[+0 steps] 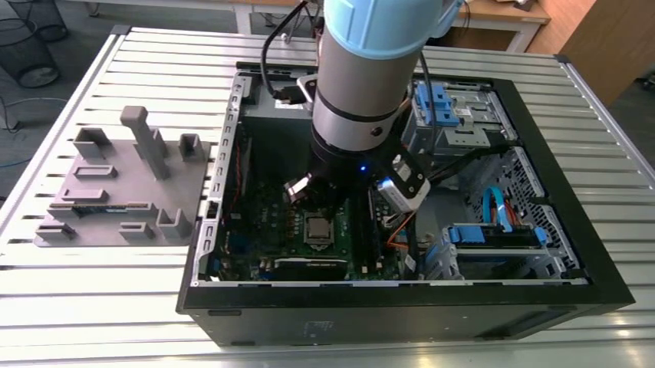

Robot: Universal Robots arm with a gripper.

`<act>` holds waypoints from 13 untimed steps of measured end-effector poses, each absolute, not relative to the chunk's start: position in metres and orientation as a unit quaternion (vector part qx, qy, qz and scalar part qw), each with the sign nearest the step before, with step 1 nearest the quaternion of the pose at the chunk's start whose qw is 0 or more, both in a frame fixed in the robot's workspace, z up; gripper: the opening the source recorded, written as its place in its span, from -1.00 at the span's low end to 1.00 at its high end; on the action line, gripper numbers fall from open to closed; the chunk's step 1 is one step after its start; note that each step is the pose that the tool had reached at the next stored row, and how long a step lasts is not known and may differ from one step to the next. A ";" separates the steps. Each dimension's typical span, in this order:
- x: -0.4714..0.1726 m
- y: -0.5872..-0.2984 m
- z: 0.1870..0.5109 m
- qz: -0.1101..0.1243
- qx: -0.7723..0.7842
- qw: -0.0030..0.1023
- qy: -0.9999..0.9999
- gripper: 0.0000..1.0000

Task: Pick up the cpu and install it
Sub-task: 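Close the cpu cover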

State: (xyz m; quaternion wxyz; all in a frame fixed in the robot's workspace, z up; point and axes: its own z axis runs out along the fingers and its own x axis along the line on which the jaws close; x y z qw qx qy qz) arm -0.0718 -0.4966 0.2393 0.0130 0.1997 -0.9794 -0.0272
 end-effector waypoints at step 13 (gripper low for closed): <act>-0.072 -0.486 0.243 -0.027 0.200 0.013 -0.979 -0.79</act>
